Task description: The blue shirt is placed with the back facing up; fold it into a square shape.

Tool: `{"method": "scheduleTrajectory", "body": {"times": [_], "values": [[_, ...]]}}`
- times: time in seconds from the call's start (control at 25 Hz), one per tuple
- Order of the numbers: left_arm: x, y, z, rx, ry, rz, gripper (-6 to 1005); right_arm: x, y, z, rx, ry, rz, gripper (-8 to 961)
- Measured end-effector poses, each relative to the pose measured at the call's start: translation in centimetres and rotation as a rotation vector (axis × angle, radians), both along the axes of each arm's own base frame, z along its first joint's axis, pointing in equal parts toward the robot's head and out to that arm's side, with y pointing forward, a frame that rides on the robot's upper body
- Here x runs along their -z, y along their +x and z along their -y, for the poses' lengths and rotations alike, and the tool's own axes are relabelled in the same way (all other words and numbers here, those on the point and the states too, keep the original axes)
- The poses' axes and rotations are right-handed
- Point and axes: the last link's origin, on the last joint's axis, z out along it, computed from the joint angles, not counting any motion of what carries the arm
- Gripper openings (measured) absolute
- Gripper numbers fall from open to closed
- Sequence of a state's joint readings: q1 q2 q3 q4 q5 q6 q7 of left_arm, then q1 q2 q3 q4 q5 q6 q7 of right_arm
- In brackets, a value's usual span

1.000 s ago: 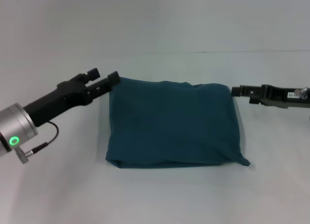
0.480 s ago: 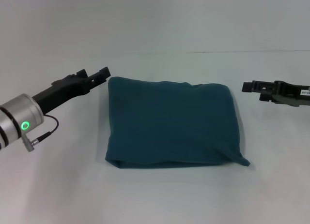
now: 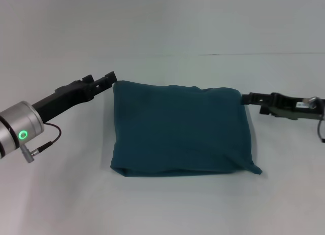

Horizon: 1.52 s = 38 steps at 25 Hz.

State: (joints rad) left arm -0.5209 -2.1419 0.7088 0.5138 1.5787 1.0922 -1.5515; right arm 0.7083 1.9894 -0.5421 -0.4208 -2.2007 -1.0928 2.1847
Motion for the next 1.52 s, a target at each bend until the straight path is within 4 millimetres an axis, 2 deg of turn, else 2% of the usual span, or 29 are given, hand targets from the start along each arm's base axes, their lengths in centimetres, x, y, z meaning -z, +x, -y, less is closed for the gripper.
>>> {"method": "scheduleTrajectory", "body": {"times": [0.2,0.64,0.68,0.92,1.24,1.52], "values": [[-0.5,-0.4,0.1,0.012,-0.003,-0.026,887,2.1,-0.6,-0.3,0.024,0.014,0.005,894],[-1.0,-0.5,-0.2,0.021,0.000,-0.068,888,4.4,-2.1,-0.7,0.041,0.021,-0.025,892],[-1.0,-0.5,-0.3,0.022,-0.001,-0.070,888,4.4,-2.2,-0.8,0.042,0.024,-0.025,892],[-0.9,-0.6,-0.4,0.019,-0.008,-0.087,888,4.4,-2.1,-0.9,0.048,0.034,-0.023,703],[-0.8,-0.5,-0.6,0.016,-0.012,-0.094,887,4.4,-1.6,-0.5,0.064,0.035,-0.025,672],[-0.8,-0.4,-0.6,0.019,-0.013,-0.093,888,2.9,0.1,-0.1,0.113,0.069,-0.047,665]]}}
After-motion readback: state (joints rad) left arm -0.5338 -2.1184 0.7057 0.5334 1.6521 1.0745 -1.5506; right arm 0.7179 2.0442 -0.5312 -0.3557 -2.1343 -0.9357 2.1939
